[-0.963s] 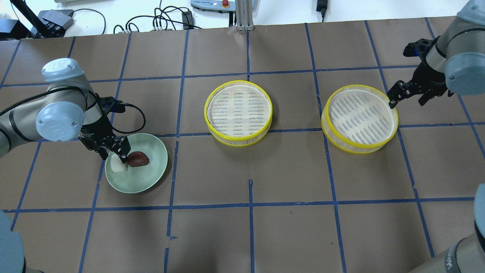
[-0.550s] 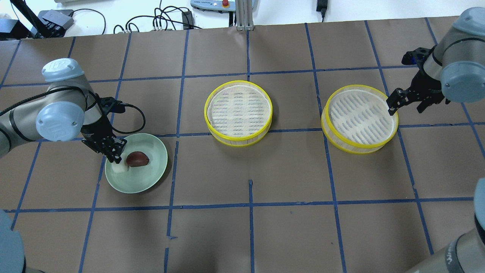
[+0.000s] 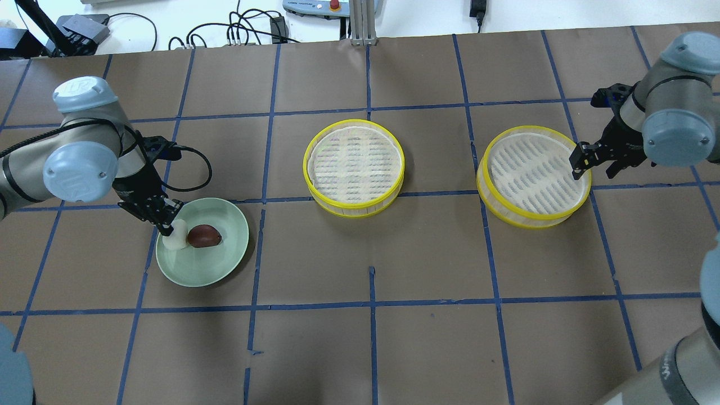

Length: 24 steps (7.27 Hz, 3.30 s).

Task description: Stack buns with steamer

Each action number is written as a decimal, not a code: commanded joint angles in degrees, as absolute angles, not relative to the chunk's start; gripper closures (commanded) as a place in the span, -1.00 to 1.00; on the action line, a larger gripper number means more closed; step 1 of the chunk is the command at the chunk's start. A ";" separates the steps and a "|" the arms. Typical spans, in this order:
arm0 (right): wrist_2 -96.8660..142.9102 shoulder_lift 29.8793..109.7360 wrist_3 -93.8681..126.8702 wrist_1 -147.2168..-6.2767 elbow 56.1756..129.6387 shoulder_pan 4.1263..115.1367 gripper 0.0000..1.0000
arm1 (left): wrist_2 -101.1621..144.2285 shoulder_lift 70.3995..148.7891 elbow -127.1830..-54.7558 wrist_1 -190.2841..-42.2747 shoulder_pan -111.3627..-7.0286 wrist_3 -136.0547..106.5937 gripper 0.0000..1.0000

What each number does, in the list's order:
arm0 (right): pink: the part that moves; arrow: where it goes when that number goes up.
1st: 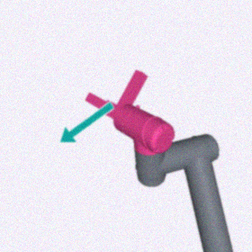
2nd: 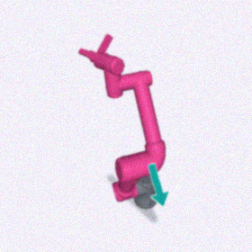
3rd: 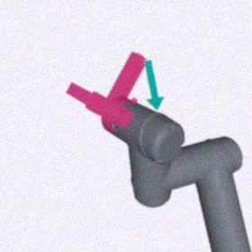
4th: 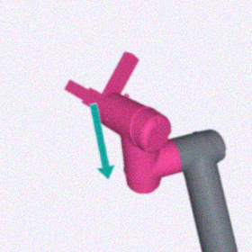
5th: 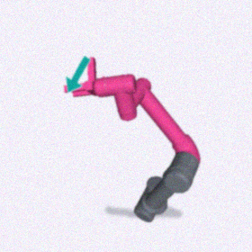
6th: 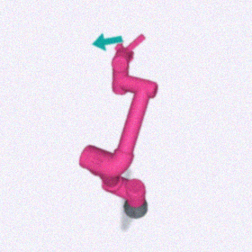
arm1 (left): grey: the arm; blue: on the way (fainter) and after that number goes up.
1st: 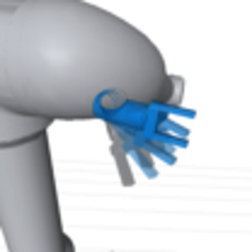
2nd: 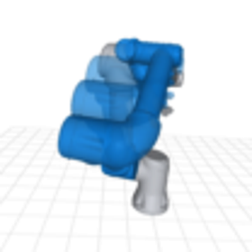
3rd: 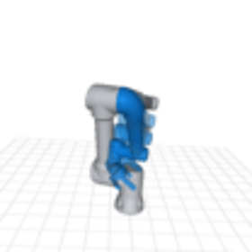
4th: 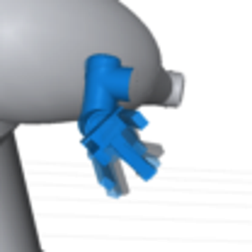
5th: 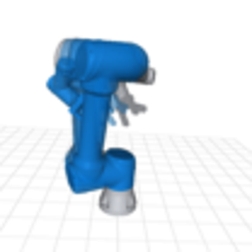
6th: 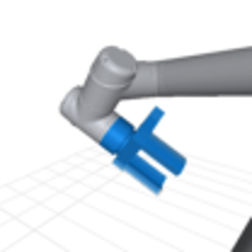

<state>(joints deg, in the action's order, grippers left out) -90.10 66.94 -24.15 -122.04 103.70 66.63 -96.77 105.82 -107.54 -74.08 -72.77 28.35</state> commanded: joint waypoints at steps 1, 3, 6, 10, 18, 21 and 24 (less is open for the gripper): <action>-90.09 66.97 -23.82 -122.08 103.45 66.62 0.69 | -92.85 104.68 -99.62 -83.53 -72.95 27.08 1.00; -90.26 67.67 -23.82 -121.99 102.83 66.62 0.84 | -81.63 104.50 -96.25 -86.40 -73.56 16.42 1.00; -90.18 69.16 -23.64 -114.30 95.56 67.41 0.84 | -63.79 106.43 -96.33 -80.46 -82.57 1.93 1.00; -90.26 70.31 -14.80 -107.87 91.33 73.54 0.84 | -61.43 113.12 -96.33 -61.88 -94.39 -14.37 0.16; -90.00 71.98 13.74 -103.27 86.84 90.31 0.83 | -89.60 105.21 -107.37 -76.91 -83.33 12.45 -0.96; -83.59 67.60 27.22 -105.72 86.48 98.67 0.84 | -97.87 108.61 -109.24 -74.11 -79.37 13.71 -0.48; -84.55 64.17 32.41 -107.40 86.75 102.38 0.84 | -97.74 111.27 -109.42 -71.64 -79.28 13.62 -0.12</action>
<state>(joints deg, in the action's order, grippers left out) -84.30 65.56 29.93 -107.02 86.58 100.94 -97.68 110.46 -109.35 -72.57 -79.33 13.65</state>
